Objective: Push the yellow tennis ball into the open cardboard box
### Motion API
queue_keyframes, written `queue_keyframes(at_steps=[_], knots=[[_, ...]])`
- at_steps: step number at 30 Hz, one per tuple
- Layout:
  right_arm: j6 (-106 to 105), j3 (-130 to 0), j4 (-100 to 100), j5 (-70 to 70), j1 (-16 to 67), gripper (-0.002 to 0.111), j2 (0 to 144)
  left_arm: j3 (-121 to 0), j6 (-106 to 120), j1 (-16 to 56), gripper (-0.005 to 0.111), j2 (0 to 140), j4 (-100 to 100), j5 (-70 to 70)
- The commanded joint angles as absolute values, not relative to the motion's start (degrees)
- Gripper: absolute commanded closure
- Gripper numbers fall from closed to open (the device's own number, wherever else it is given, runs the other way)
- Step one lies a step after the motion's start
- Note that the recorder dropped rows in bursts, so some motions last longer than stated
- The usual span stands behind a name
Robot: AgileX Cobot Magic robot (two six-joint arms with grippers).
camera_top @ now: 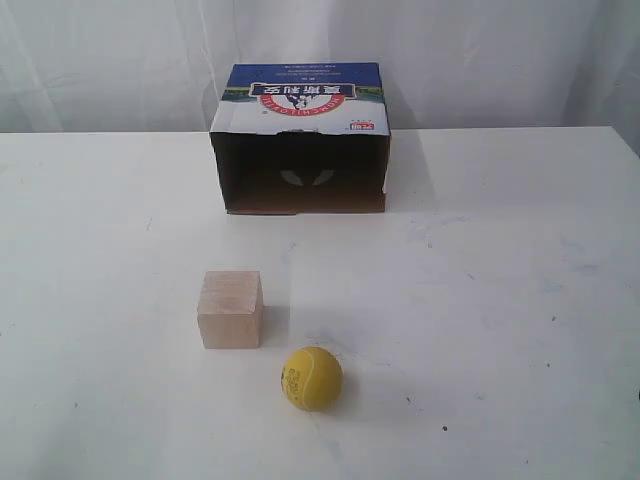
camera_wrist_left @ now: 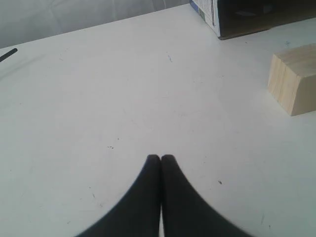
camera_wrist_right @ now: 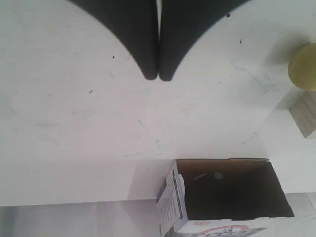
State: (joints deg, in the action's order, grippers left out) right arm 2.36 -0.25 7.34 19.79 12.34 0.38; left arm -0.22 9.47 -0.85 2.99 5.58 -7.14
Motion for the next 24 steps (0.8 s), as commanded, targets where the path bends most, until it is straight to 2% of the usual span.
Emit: queue_keyframes(at_steps=[1,7,14,24], knots=[[2.66,0.00,7.21,19.64,11.97,0.108,0.00,0.00,8.99,-0.56,0.107,2.71,5.81,-7.07],[3.17,0.00,8.11,15.37,11.97,0.108,0.00,0.00,8.99,-0.56,0.107,2.71,5.81,-7.07],[12.53,0.00,32.22,0.39,11.97,0.108,0.00,0.00,8.67,-0.56,0.107,2.71,6.04,-7.07],[30.30,0.00,35.20,-2.56,11.97,0.108,0.00,0.00,-2.76,-0.56,0.107,2.71,17.49,2.26]])
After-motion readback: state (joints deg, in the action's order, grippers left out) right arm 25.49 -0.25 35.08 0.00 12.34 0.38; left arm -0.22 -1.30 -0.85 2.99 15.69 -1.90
